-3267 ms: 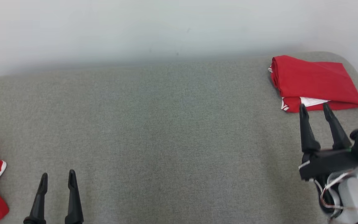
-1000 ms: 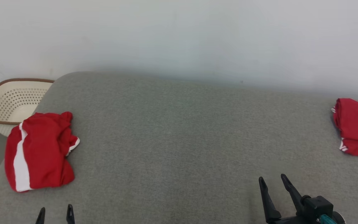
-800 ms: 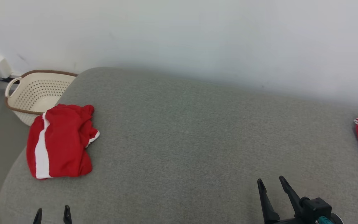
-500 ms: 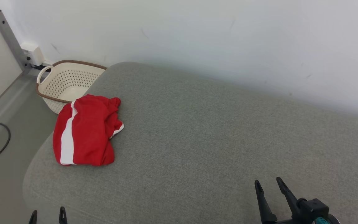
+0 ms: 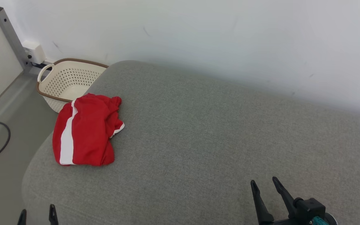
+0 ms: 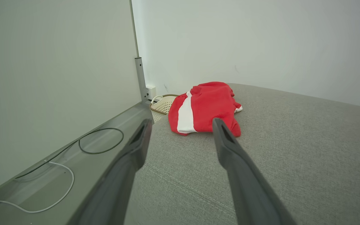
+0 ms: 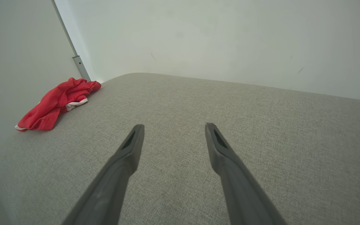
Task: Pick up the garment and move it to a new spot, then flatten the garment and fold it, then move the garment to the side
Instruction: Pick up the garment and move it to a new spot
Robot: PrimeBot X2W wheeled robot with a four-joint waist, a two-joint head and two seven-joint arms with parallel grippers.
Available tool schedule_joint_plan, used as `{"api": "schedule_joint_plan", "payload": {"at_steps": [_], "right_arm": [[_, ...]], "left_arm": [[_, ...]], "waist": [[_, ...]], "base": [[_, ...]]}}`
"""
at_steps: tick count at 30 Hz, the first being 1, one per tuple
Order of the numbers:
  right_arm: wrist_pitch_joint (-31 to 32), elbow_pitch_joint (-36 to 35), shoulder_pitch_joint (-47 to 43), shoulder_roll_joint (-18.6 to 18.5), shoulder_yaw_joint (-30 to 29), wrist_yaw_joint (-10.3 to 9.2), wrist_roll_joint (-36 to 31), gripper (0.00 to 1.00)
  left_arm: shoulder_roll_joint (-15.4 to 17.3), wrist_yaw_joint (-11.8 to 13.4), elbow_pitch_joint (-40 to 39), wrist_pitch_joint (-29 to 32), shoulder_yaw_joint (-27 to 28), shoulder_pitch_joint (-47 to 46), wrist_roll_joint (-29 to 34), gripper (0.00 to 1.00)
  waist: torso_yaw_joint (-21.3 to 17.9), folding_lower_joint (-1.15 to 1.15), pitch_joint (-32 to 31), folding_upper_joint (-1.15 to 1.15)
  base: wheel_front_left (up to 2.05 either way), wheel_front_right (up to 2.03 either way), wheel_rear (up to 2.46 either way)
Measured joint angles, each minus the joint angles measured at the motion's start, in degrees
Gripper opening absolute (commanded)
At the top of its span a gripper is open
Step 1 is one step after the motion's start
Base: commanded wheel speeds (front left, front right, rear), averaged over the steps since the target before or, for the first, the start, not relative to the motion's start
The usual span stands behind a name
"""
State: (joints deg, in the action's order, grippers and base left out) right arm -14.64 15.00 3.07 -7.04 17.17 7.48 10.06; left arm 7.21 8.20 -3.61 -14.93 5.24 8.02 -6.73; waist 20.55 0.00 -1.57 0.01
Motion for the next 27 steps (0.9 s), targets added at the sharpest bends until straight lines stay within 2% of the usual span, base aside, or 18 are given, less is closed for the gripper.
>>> {"api": "schedule_joint_plan", "payload": {"at_steps": [3,9,15,22,27], "right_arm": [[0.0,-0.2,1.1,-0.2,0.7,0.00,0.0,1.00],[0.1,-1.5,4.8,-0.4,3.0,0.00,0.0,1.00],[0.0,-2.4,8.4,-0.7,6.3,0.00,0.4,1.00],[-0.1,-2.7,11.9,-0.7,8.5,0.00,1.2,1.00],[-0.3,-2.5,13.4,-0.7,9.1,0.00,1.8,1.00]], "left_arm": [[0.6,-0.2,0.0,0.1,0.2,-2.0,-0.7,1.00],[2.5,-2.2,1.4,1.2,0.9,-11.0,-3.5,1.00],[6.4,-4.6,5.0,4.4,2.6,-22.0,-6.8,1.00],[10.8,-6.1,11.0,9.0,4.0,-33.1,-8.9,1.00],[13.2,-6.2,16.3,11.9,4.0,-38.3,-9.4,1.00]], "waist": [[-1.0,0.00,0.6,0.00],[-3.9,0.00,2.8,0.00],[-7.7,0.01,5.9,0.00],[-12.8,0.01,9.8,0.00],[-16.5,0.01,12.3,0.00]], "base": [[0.00,0.00,0.00],[0.00,0.00,0.00],[0.00,0.00,0.00],[0.00,0.00,0.00],[0.00,0.00,0.00]]}}
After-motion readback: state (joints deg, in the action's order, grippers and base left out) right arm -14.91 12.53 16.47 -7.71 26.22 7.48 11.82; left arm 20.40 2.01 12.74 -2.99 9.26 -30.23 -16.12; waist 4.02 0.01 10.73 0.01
